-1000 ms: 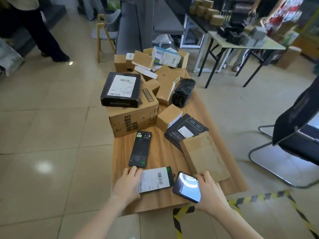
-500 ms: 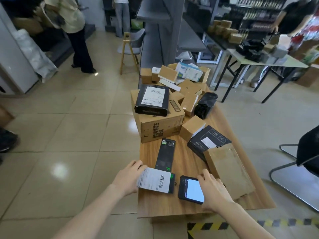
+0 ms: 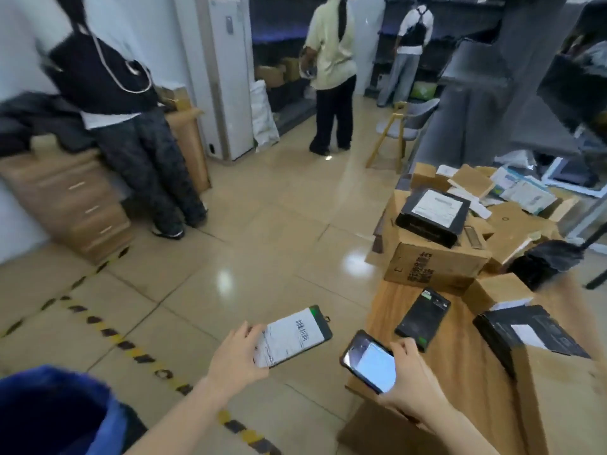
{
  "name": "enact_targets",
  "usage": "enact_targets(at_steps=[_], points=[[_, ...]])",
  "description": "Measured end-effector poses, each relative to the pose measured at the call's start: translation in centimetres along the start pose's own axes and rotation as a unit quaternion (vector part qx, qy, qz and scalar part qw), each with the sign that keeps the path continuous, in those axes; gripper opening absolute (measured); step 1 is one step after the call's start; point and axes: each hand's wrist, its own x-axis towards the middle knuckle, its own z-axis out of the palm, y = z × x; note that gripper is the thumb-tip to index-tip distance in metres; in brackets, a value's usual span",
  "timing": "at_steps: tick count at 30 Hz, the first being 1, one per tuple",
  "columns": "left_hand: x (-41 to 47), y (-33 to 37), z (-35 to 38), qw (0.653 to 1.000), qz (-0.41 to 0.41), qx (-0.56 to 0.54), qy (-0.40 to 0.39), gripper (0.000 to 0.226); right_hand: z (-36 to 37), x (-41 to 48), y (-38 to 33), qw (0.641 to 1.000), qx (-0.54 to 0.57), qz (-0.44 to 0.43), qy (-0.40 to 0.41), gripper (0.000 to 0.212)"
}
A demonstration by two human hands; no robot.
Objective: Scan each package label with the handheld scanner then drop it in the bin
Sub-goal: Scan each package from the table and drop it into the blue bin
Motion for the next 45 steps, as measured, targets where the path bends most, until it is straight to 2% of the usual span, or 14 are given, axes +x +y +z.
enact_targets(at_steps=[3,7,11,16,20,24,30,34,39,43,45], points=[[-7.8,-6.2,-0.7,0.991,-0.126,-0.025,0.039,0.080,3.7,0.6,-5.9,0.996,0.058,-0.049,-0.037,0.075],[-19.0,-12.7,-2.6,0.951,-0.297,-0.034,0.075,0.067,9.0,-0.6,-15.0,0.983,0.080,-0.124,-0.112,0.084],[-28.2,-18.2,-3.8,0.888,-0.440,-0.066,0.115,0.063,12.6,-2.6,-24.2,0.958,0.059,-0.223,-0.168,0.079],[-35.5,-25.4,-3.6,0.799,-0.576,-0.105,0.139,0.069,16.4,-4.2,-35.2,0.930,0.061,-0.296,-0.209,0.083],[-38.0,-32.9,-3.1,0.759,-0.623,-0.136,0.130,0.073,21.3,-4.4,-44.3,0.918,0.078,-0.305,-0.240,0.083],[-37.9,-41.3,-2.0,0.744,-0.644,-0.149,0.095,0.072,28.2,-3.9,-52.5,0.917,0.094,-0.274,-0.275,0.072],[-34.3,-53.0,3.8,0.695,-0.686,-0.203,0.079,0.072,41.2,-1.1,-61.4,0.916,0.087,-0.239,-0.309,0.088],[-31.6,-59.0,10.8,0.650,-0.718,-0.236,0.078,0.068,51.6,1.1,-63.3,0.916,0.068,-0.211,-0.334,0.093],[-30.2,-64.8,20.7,0.615,-0.748,-0.245,0.040,0.064,64.3,3.9,-63.1,0.917,0.030,-0.177,-0.357,0.093],[-29.8,-68.2,27.5,0.586,-0.764,-0.267,0.038,0.062,72.1,5.8,-62.3,0.916,0.010,-0.168,-0.364,0.085],[-29.4,-69.6,30.5,0.582,-0.765,-0.273,0.028,0.065,75.2,6.6,-61.7,0.915,-0.005,-0.176,-0.364,0.081]])
